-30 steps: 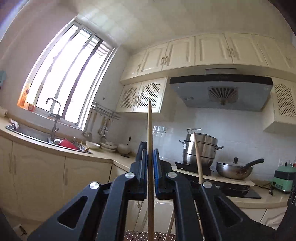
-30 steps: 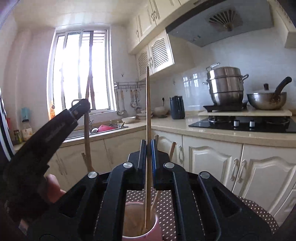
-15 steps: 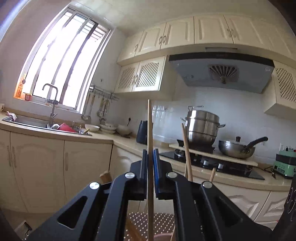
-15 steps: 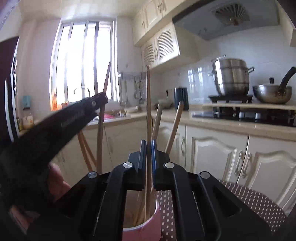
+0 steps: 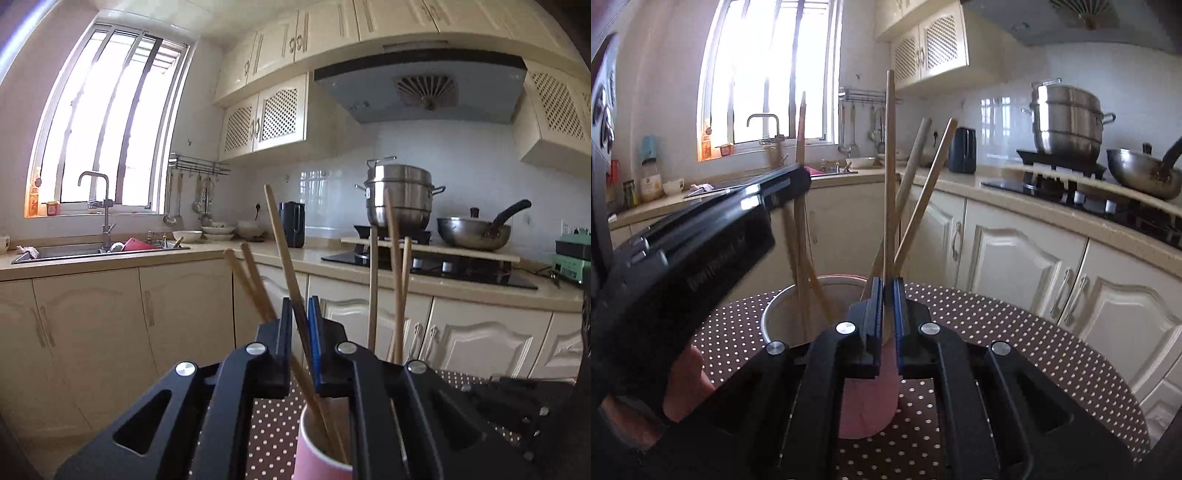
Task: Organize utensils
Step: 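Open both grippers and withdraw them from the cup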
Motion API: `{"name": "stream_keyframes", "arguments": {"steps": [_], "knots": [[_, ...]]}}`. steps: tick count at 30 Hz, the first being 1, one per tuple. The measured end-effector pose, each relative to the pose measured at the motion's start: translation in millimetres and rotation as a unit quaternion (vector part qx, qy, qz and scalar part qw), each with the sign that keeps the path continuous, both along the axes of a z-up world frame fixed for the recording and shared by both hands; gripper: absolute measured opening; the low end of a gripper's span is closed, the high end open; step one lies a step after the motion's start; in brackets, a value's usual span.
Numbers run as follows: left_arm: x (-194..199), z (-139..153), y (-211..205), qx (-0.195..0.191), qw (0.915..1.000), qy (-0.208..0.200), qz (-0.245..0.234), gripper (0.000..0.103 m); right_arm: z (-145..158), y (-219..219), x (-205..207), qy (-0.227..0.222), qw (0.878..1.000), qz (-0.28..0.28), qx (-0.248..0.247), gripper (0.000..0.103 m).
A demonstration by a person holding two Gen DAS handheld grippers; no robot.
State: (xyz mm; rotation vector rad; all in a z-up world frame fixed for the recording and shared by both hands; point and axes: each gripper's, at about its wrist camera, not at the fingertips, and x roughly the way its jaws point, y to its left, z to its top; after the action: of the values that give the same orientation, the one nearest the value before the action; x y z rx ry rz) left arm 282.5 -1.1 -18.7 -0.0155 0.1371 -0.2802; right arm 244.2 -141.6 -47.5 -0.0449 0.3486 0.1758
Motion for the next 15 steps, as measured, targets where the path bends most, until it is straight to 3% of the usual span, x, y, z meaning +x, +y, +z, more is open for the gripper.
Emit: {"name": "stream_keyframes", "arguments": {"steps": [3, 5, 6, 7, 8, 15], "knots": [[-6.2, -6.7, -0.8, 0.022, 0.9997, 0.009, 0.0, 0.013, 1.4, 1.3, -5.3, 0.004, 1.0, -0.004, -0.018, 0.008], [-13.1, -10.8, -0.7, 0.038, 0.9992, 0.011, 0.006, 0.026, 2.9, -2.3, -9.3, 0.013, 1.0, -0.011, -0.012, 0.016], [-16.3, -10.8, -0.1, 0.042, 0.999, 0.012, 0.011, 0.027, 3.8, -5.4, -12.3, 0.014, 1.0, -0.02, -0.008, 0.023], [-19.8, -11.2, -0.3, 0.048, 0.9986, 0.013, 0.017, 0.027, 4.3, -8.8, -16.0, 0.012, 0.999, -0.034, -0.006, 0.048], [-23.1, -10.8, 0.2, 0.05, 0.9985, 0.015, 0.017, 0.027, 4.1, -11.5, -18.8, 0.01, 0.999, -0.047, -0.006, 0.06], [-50.1, -12.2, 5.1, 0.055, 0.9976, 0.034, 0.026, 0.032, 8.5, -21.5, -43.0, 0.011, 0.997, -0.07, 0.003, 0.064]]}}
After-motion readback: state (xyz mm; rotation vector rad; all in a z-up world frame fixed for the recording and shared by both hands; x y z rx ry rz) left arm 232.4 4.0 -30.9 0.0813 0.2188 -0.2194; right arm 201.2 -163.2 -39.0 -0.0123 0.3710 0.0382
